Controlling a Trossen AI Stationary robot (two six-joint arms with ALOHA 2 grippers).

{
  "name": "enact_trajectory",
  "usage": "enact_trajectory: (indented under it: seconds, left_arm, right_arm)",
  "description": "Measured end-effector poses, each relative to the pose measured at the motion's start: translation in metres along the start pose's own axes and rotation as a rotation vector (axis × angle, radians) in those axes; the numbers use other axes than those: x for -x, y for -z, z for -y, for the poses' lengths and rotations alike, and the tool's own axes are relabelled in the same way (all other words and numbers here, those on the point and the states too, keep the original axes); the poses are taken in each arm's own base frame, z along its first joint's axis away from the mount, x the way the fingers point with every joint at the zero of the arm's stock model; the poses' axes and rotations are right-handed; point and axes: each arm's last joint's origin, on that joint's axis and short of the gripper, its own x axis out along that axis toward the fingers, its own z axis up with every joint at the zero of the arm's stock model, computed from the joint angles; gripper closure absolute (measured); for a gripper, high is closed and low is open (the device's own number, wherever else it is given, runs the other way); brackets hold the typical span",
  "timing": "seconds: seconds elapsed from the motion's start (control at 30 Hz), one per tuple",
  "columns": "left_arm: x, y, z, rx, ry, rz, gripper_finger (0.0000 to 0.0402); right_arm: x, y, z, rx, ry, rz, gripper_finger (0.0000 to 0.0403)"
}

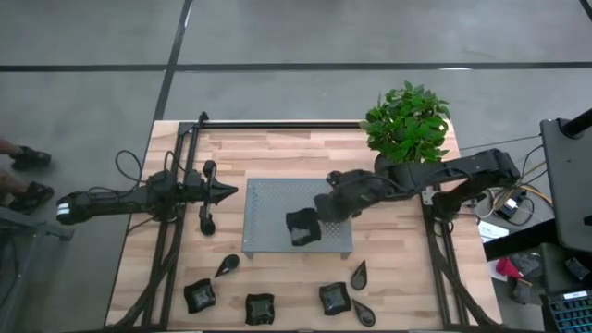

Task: Pick & Place Mini shaped plates
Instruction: Put the black distorted plate on the shelf

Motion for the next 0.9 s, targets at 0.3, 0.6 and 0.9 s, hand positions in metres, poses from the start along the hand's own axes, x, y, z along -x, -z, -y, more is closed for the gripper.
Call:
enact_trajectory:
  seconds: [0.3,0.6,0.9]
  left_arm:
    - [0.0,0.0,0.0,0.0,0.0,0.0,0.0401]
    - [0.0,0.0,0.0,0.0,0.0,0.0,0.0401]
    - [0.0,0.0,0.0,0.0,0.0,0.0,0.0401]
  right_arm:
    - [-0.024,-0.018,0.014,-0.082,0.086,-0.049,0.0394]
    - [-0.024,-0.03,0.017,-0.074,0.095,-0.019,0.0394]
    - [-0.039,-0.037,0.026,-0.089,0.139,-0.054,0.0394]
